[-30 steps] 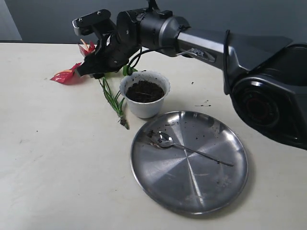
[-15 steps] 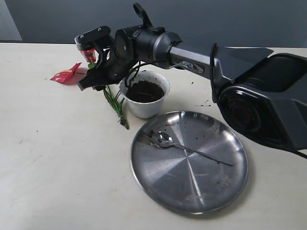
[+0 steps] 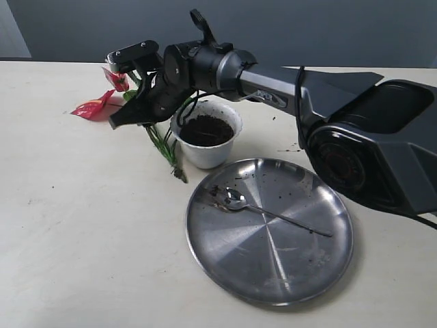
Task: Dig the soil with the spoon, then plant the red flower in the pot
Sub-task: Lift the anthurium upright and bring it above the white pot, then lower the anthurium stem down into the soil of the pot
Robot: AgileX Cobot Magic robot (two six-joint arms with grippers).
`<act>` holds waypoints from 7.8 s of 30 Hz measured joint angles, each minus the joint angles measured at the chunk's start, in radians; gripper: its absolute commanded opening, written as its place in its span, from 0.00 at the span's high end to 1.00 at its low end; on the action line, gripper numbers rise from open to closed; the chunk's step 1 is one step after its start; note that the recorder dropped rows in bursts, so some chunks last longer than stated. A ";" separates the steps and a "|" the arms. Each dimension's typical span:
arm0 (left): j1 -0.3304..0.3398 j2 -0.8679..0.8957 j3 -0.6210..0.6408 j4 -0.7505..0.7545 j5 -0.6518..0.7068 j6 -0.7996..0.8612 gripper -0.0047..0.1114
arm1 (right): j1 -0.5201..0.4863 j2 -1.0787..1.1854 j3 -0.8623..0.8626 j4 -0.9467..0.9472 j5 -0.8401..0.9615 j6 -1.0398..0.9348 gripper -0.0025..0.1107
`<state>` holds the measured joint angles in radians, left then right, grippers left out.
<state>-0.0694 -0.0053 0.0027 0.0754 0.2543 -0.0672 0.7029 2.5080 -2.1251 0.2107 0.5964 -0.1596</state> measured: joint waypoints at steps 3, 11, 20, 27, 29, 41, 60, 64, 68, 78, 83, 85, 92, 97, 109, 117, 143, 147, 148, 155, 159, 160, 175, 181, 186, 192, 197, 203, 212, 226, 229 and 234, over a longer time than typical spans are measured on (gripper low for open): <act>0.000 0.000 0.000 0.000 0.000 0.000 0.95 | 0.000 0.004 0.000 0.050 0.014 0.000 0.91; 0.000 0.000 0.000 0.000 0.000 0.000 0.95 | 0.000 0.004 0.000 0.202 0.019 0.000 0.98; 0.000 0.000 0.000 0.000 0.000 0.000 0.95 | 0.000 -0.012 -0.005 0.229 0.028 -0.013 0.98; 0.000 0.000 0.000 0.000 0.000 0.000 0.95 | 0.000 -0.100 -0.048 0.248 0.049 -0.031 0.98; 0.000 0.000 0.000 0.000 0.000 0.000 0.95 | 0.000 -0.125 -0.058 0.271 0.047 -0.054 0.98; 0.000 0.000 0.000 0.000 0.000 0.000 0.95 | -0.002 -0.320 -0.059 0.532 0.028 -0.407 0.98; 0.000 0.000 0.000 0.000 0.000 0.000 0.95 | 0.076 -0.901 0.865 0.550 -0.498 -0.706 0.98; 0.000 0.000 0.000 0.000 0.000 0.000 0.95 | 0.156 -1.032 1.052 0.553 -0.692 -0.712 0.98; 0.000 0.000 0.000 0.000 0.000 0.000 0.95 | 0.216 -1.144 1.209 0.517 -0.875 -0.682 0.98; 0.000 0.000 0.000 0.000 0.000 0.000 0.95 | 0.233 -1.271 1.526 0.058 -1.423 -0.030 0.98; 0.000 0.000 0.000 0.000 0.000 0.000 0.95 | 0.235 -1.198 1.622 0.102 -1.726 0.095 0.98; 0.000 0.000 0.000 0.000 0.000 0.000 0.95 | 0.233 -1.155 1.629 0.131 -1.770 0.113 0.98; 0.000 0.000 0.000 0.000 0.000 0.000 0.95 | 0.165 -0.946 1.586 0.143 -1.795 0.132 0.98; 0.000 0.000 0.000 0.000 0.000 0.000 0.95 | 0.113 -0.827 1.503 0.133 -1.793 0.179 0.98; 0.000 0.000 0.000 0.000 0.000 0.000 0.95 | 0.071 -0.590 1.221 0.144 -1.798 0.210 0.98; 0.000 0.000 0.000 0.000 0.000 0.000 0.95 | 0.049 -0.456 1.125 0.245 -1.802 0.152 0.98; 0.000 0.000 0.000 0.000 0.000 0.000 0.95 | -0.020 -0.386 1.097 0.115 -1.786 0.221 0.98; 0.000 0.000 0.000 0.000 0.000 0.000 0.95 | -0.020 -0.347 1.096 0.109 -1.781 0.223 0.98; 0.000 0.000 0.000 0.000 0.000 0.000 0.95 | -0.020 -0.338 1.096 0.105 -1.769 0.225 0.98; 0.000 0.000 0.000 0.000 0.000 0.000 0.95 | -0.020 -0.327 1.092 0.051 -1.718 0.225 0.98; 0.000 0.000 0.000 0.000 0.000 0.000 0.95 | -0.020 -0.327 1.088 0.040 -1.687 0.237 0.98; 0.000 0.000 0.000 0.000 0.000 0.000 0.95 | -0.020 -0.327 1.088 0.038 -1.682 0.239 0.98; 0.000 0.000 0.000 0.000 0.000 0.000 0.95 | -0.018 -0.393 1.168 0.026 -1.658 0.268 0.98; 0.000 0.000 0.000 0.000 0.000 0.000 0.95 | -0.018 -0.430 1.267 0.017 -1.689 0.272 0.98; 0.000 0.000 0.000 0.000 0.000 0.000 0.95 | -0.018 -0.442 1.287 -0.002 -1.672 0.285 0.98; 0.000 0.000 0.000 0.000 0.000 0.000 0.95 | -0.018 -0.445 1.287 -0.078 -1.647 0.327 0.98; 0.000 0.000 0.000 0.000 0.000 0.000 0.95 | -0.015 -0.454 1.287 -0.084 -1.589 0.360 0.98; 0.000 0.000 0.000 0.000 0.000 0.000 0.95 | -0.013 -0.470 1.287 -0.066 -1.536 0.372 0.98; 0.000 0.000 0.000 0.000 0.000 0.000 0.95 | -0.013 -0.499 1.285 0.055 -1.458 0.356 0.98; 0.000 0.000 0.000 0.000 0.000 0.000 0.95 | -0.013 -0.499 1.285 0.079 -1.450 0.335 0.98; 0.000 0.000 0.000 0.000 0.000 0.000 0.95 | -0.013 -0.499 1.285 0.079 -1.450 0.311 0.98; 0.000 0.000 0.000 0.000 0.000 0.000 0.95 | -0.013 -0.501 1.269 0.050 -1.412 0.300 0.98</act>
<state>-0.0694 -0.0053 0.0027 0.0754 0.2543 -0.0672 0.6903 2.0073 -0.8559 0.2612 -0.8157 0.1405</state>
